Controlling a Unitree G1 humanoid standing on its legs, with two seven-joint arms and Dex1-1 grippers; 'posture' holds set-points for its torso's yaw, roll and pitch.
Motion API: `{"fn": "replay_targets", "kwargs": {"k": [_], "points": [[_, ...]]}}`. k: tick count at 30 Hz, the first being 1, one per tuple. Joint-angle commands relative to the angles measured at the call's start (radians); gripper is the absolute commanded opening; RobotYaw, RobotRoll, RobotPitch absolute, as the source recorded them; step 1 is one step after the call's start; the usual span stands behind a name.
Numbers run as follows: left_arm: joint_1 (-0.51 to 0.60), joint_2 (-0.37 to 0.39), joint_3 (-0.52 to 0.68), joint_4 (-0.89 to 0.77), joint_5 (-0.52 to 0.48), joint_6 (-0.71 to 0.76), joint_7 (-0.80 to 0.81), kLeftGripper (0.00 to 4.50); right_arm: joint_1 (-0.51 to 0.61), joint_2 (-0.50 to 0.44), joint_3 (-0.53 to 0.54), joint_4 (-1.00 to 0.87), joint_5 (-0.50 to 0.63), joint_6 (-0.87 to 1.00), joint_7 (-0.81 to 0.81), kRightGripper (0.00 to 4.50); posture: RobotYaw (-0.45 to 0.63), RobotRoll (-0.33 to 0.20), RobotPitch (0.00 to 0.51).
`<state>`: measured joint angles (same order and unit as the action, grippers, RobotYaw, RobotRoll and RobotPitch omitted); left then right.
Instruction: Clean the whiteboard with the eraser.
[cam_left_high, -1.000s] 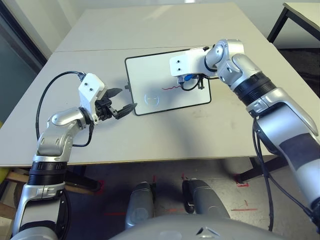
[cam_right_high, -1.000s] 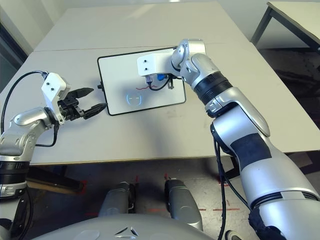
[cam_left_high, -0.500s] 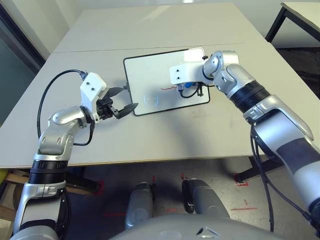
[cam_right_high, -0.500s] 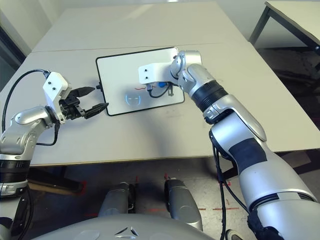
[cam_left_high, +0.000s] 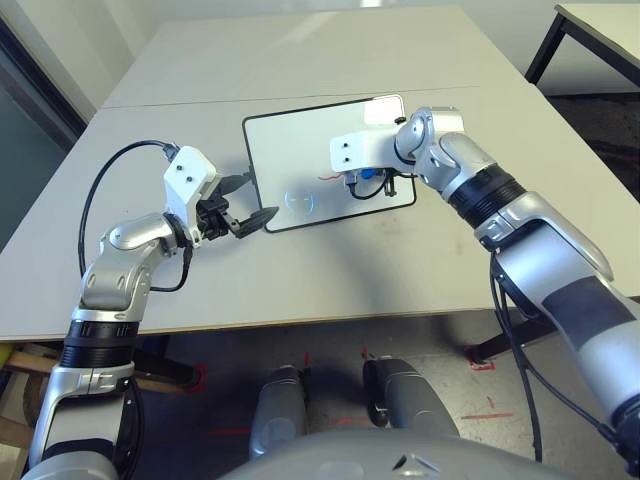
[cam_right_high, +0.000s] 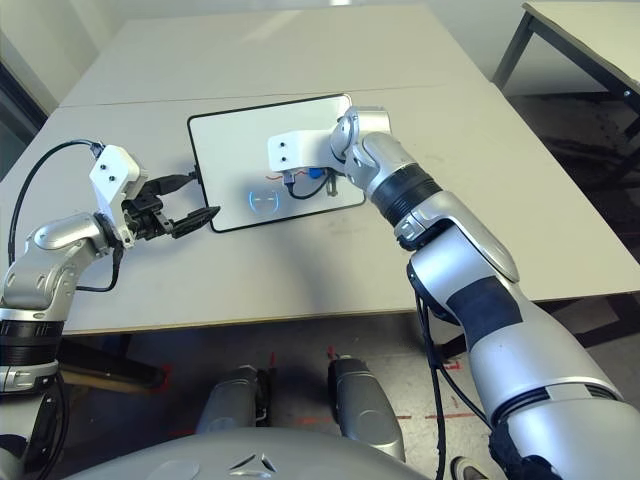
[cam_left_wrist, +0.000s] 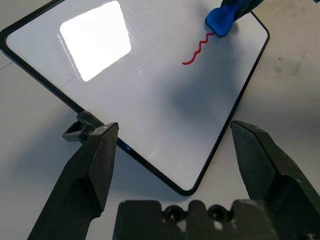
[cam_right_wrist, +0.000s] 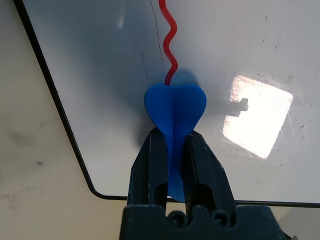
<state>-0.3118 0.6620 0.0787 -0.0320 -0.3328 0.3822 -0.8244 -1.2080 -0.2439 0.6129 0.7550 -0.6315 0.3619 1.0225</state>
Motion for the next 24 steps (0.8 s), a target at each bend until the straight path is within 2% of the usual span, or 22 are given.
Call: {"fn": "replay_targets", "kwargs": {"k": [1, 24], "points": [[0.009, 0.003, 0.001, -0.024, 0.001, 0.012, 0.004, 4.5, -0.006, 0.032, 0.0, 0.015, 0.006, 0.009, -0.021, 0.22, -0.03, 0.0, 0.068], [0.024, 0.008, 0.013, -0.046, -0.007, 0.034, 0.012, 4.5, -0.052, 0.195, 0.01, 0.054, 0.018, 0.021, -0.05, 0.22, -0.01, 0.0, 0.07]]}}
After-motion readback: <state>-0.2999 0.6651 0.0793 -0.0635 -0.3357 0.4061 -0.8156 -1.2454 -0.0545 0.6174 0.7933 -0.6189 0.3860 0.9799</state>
